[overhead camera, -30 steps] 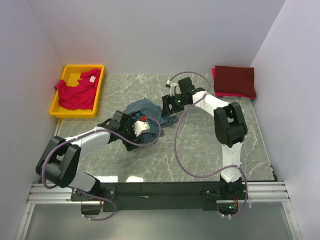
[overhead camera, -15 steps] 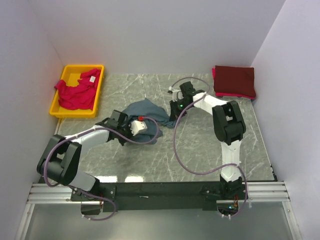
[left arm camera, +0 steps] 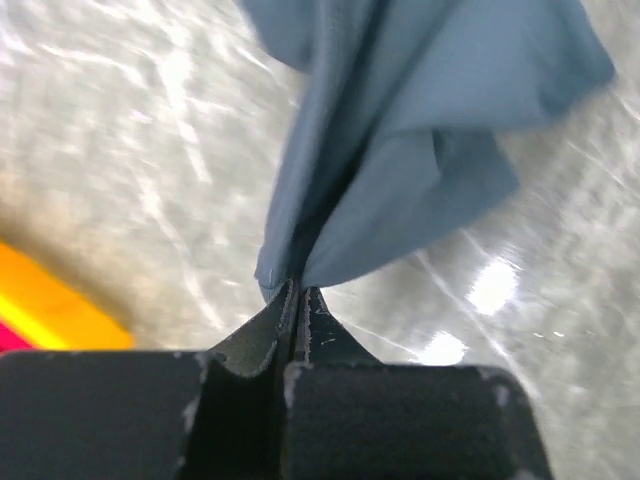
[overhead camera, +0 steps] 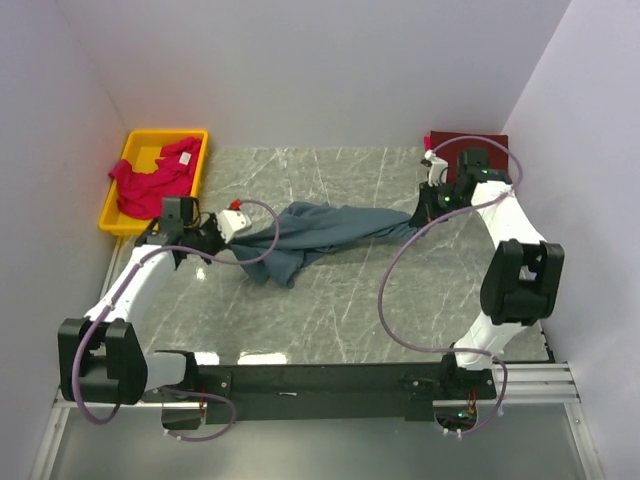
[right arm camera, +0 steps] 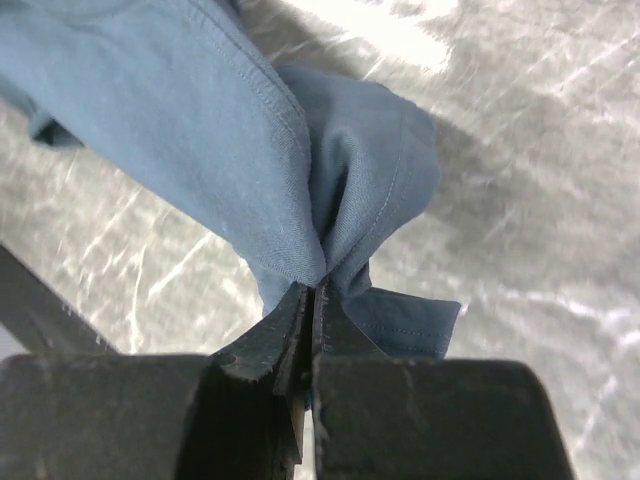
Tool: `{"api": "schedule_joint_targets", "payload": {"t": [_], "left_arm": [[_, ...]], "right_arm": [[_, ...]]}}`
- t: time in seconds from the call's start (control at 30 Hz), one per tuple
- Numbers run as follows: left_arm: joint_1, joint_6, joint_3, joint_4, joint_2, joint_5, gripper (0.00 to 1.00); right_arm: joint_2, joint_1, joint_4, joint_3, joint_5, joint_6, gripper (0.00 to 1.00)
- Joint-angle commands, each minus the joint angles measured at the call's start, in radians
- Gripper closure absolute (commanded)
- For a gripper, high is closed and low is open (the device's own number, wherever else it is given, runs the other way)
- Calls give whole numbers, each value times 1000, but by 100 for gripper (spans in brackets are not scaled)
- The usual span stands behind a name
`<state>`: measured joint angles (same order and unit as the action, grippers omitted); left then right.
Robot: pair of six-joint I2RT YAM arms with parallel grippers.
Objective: Fold and stack the t-shirts
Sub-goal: Flatten the tshirt out
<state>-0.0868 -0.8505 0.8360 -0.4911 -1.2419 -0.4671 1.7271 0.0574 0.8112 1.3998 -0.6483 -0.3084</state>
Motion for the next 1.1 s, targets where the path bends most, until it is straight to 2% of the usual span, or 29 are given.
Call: {"api": "schedule_joint_targets", "payload": {"t": [0.0,0.1,0.17,0.33,0.53,0.63,0.73,0.83,0.9,0.93,0.97,1.03,1.07], "left_arm": [[59,-70,118,6,-7,-126,100],[84,-74,162,42,2,-166,100],[119,-128,173,25,24,-183,99],[121,-283,94,-89,145,-217,99],[119,-155,31,-3,320,-271,100],[119,-174,34,-9,357,-294,100],[110,-295,63,-174,323,-324,100],[99,-396,65,-314,305,-343,99],[75,-461,20,-402,323,-347,100],[46,-543,-1,-434,332,-334,99],[-26,-565,-27,-454,341,-302,100],[-105,-575,-127,-435,389,-208,94],[-161,-578,-159,-429,407,-191,87]], "right_arm": [[-95,47,131,27,-43,-104,100],[-130,87,173,80,-45,-127,100],[-149,122,206,109,-44,-152,100],[-221,137,240,93,-34,-218,100],[-348,144,163,91,-40,-184,100],[-370,142,140,100,-40,-181,100],[-328,136,210,96,-62,-217,100],[-331,127,243,10,-102,-262,100],[-337,101,267,-44,-93,-296,100],[-343,60,275,-105,-82,-323,100],[-343,36,284,-137,-47,-339,100],[-354,-23,276,-230,4,-376,100],[-359,-86,260,-261,36,-388,100]]}}
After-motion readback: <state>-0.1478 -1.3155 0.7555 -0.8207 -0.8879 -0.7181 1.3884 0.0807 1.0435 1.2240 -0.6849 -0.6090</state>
